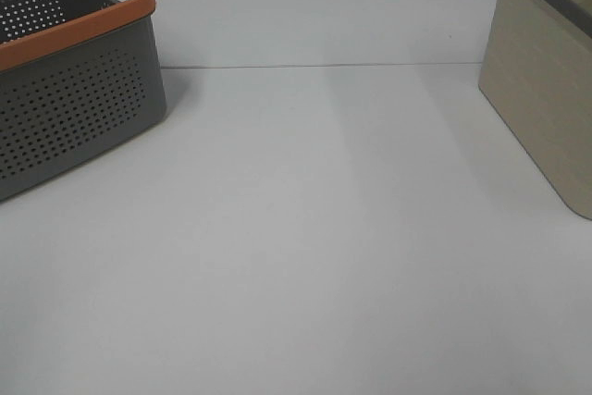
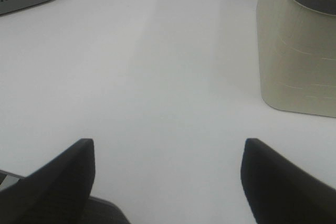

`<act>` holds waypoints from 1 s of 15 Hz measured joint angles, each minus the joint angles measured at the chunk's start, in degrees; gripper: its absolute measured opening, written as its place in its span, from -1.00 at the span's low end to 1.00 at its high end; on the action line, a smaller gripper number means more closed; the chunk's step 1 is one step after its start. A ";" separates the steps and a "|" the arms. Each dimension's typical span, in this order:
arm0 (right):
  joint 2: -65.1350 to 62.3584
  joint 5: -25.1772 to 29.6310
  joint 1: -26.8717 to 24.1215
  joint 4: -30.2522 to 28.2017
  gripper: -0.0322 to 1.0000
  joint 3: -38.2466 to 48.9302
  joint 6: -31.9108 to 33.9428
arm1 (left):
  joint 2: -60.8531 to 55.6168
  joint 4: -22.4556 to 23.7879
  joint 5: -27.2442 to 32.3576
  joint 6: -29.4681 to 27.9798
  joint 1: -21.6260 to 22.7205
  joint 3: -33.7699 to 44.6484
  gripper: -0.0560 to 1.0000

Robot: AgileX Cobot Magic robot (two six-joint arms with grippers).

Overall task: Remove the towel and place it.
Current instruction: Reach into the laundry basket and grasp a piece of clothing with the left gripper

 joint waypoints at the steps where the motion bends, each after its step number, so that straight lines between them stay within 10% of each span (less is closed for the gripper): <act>1: 0.00 0.00 0.00 0.00 0.53 0.00 0.00 | 0.00 0.00 0.00 0.00 0.00 0.00 0.55; 15: 0.00 0.00 0.00 0.00 0.53 0.00 0.00 | 0.00 0.00 0.00 0.00 0.00 0.00 0.55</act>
